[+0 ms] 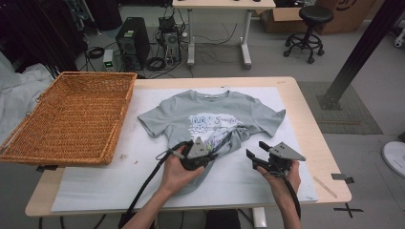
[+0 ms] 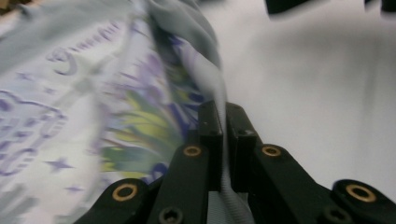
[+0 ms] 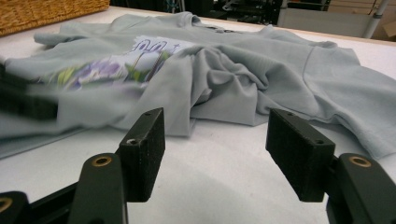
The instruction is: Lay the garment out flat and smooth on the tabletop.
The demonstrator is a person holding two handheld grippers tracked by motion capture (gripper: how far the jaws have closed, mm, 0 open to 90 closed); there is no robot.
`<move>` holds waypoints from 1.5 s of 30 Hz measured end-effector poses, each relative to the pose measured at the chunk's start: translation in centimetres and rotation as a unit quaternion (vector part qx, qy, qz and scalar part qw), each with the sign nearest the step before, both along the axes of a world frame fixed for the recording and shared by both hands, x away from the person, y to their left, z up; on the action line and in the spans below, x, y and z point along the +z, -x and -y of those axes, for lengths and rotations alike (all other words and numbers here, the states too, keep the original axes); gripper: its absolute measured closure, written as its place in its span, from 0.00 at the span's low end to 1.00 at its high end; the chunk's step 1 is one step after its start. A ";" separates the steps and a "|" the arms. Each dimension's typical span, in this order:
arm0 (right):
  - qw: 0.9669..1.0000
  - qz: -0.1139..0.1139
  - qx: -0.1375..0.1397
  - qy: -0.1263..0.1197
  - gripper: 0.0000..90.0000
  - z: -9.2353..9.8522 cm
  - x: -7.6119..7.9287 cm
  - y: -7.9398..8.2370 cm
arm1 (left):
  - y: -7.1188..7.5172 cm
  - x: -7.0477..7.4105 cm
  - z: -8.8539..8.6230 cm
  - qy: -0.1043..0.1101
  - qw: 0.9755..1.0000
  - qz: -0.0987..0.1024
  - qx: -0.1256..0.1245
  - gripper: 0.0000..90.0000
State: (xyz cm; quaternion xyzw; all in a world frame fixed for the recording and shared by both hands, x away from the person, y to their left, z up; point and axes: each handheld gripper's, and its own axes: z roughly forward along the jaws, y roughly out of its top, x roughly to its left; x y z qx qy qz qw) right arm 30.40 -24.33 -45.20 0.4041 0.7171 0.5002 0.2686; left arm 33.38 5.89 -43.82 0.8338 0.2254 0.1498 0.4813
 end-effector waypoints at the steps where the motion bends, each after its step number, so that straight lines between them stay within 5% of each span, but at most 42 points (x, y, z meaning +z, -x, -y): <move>1: 1.000 -0.002 0.002 0.003 0.42 -0.1 0.0 0.0 | -0.6 0.2 -0.6 0.007 1.000 -0.004 0.011 0.97; 4: 1.000 0.000 0.009 0.002 0.42 -0.3 0.2 -0.2 | -2.7 0.4 -2.5 0.019 0.998 -0.010 0.051 0.96; 9: 0.999 0.003 0.039 0.005 0.42 -1.6 0.5 -0.8 | -5.5 -0.4 -4.0 -0.005 0.996 -0.018 0.087 0.94; 12: 0.997 -0.001 0.073 0.006 0.44 -3.1 0.5 -1.2 | -6.1 -0.7 -4.4 0.007 0.995 -0.031 0.097 0.91; 18: 0.995 -0.034 0.092 0.030 0.46 -6.6 -0.6 -3.6 | -6.1 -0.8 -4.3 0.002 0.995 -0.030 0.093 0.86; 21: 0.992 -0.065 0.100 0.038 0.58 -7.8 -1.6 -5.1 | -5.7 -0.4 -4.8 0.025 0.995 -0.026 0.095 0.80; 22: 0.992 -0.065 0.093 0.047 0.70 -8.0 -1.6 -5.3 | -5.6 -0.1 -5.2 0.037 0.994 -0.021 0.098 0.77; 24: 0.994 -0.069 0.083 0.025 0.85 -8.0 -1.4 -5.6 | -5.4 0.3 -6.1 0.053 0.993 -0.012 0.102 0.75; 26: 0.994 -0.076 0.082 0.003 0.97 -7.6 -1.0 -5.6 | -5.3 0.5 -7.0 0.053 0.991 0.004 0.120 0.68; 30: 0.992 -0.089 0.093 -0.006 0.98 -6.6 0.0 -4.6 | -5.2 0.5 -9.3 0.072 0.983 0.019 0.170 0.63; 34: 0.989 -0.098 0.107 -0.022 0.98 -4.7 1.4 -2.5 | -5.9 -0.6 -10.9 0.018 0.975 0.015 0.220 0.64; 37: 0.985 -0.119 0.119 -0.040 0.98 -2.9 2.4 -0.9 | -6.6 -1.9 -11.4 -0.029 0.973 -0.001 0.227 0.66; 43: 0.974 -0.161 0.143 -0.065 0.98 0.7 3.7 2.0 | -6.8 -2.6 -11.2 -0.040 0.973 0.008 0.226 0.67; 45: 0.965 -0.183 0.164 -0.091 0.97 1.8 3.8 2.7 | -6.8 -2.6 -11.3 -0.035 0.974 0.008 0.225 0.67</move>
